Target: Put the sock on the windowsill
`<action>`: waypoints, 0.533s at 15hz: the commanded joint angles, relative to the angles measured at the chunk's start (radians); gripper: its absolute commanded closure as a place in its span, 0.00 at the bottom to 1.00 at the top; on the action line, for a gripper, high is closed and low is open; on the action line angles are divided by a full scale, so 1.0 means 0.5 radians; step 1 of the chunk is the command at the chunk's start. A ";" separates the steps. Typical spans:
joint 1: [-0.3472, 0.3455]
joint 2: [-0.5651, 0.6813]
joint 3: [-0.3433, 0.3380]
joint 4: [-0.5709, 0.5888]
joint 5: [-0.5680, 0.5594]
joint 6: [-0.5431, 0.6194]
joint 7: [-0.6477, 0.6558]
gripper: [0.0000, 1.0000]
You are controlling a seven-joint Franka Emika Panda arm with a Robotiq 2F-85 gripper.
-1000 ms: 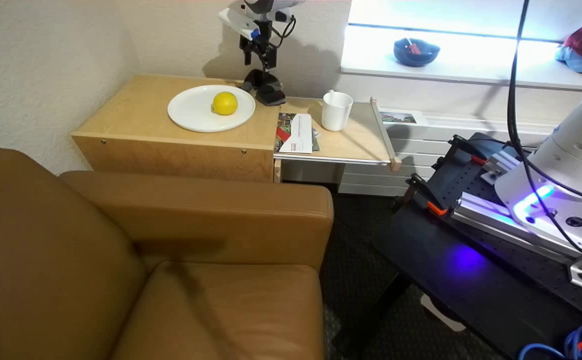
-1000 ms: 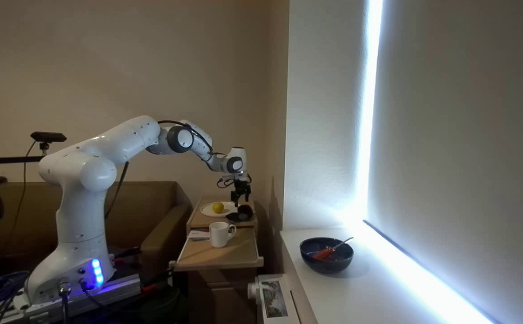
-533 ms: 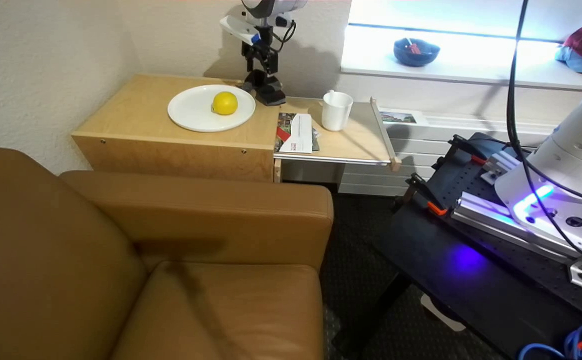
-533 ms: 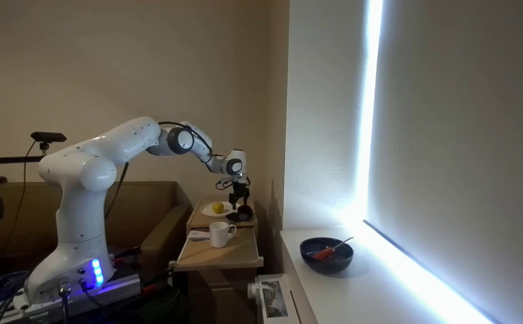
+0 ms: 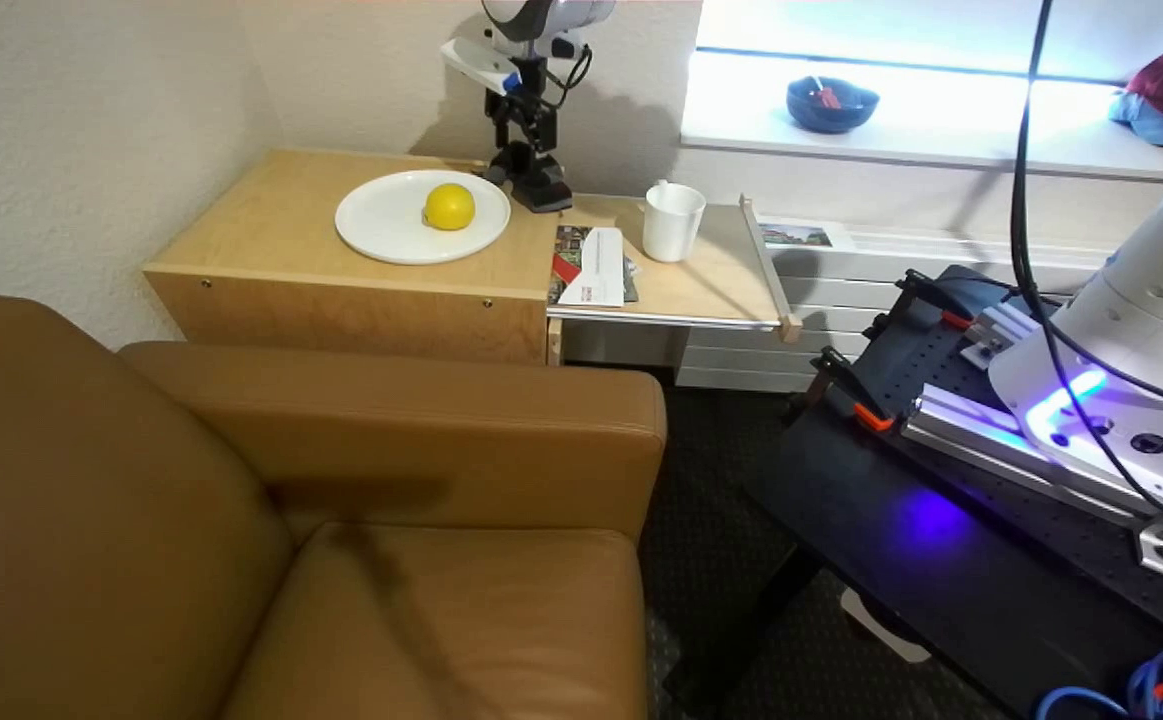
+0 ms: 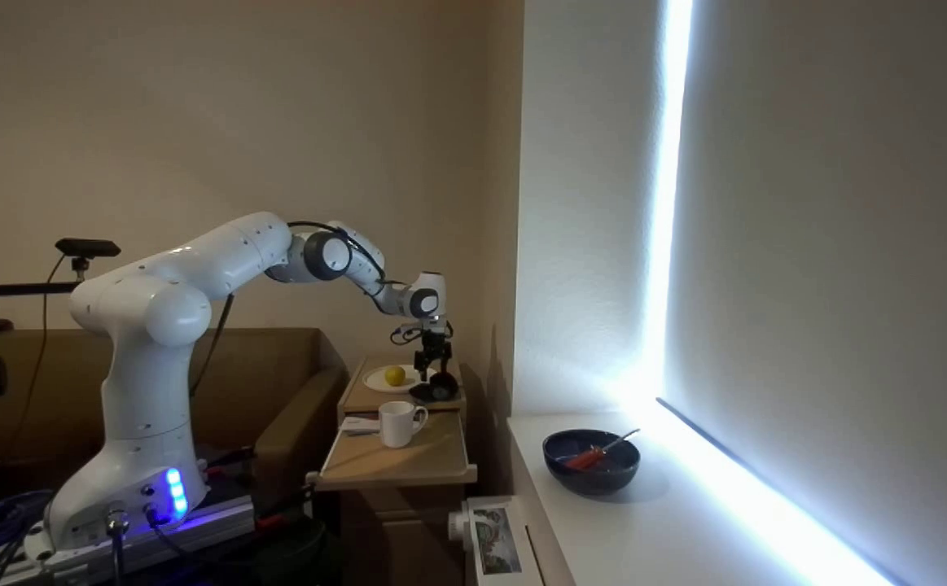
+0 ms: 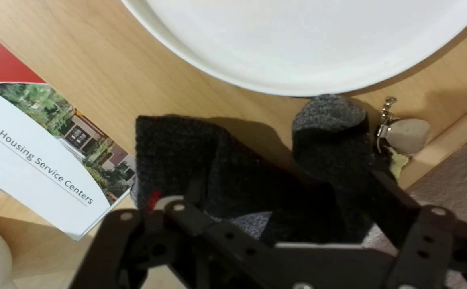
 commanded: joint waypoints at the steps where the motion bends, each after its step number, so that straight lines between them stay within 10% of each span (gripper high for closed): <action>1: -0.014 0.079 0.005 0.119 -0.038 -0.024 0.090 0.00; 8: -0.017 0.518 -0.080 0.580 -0.119 0.023 0.510 0.00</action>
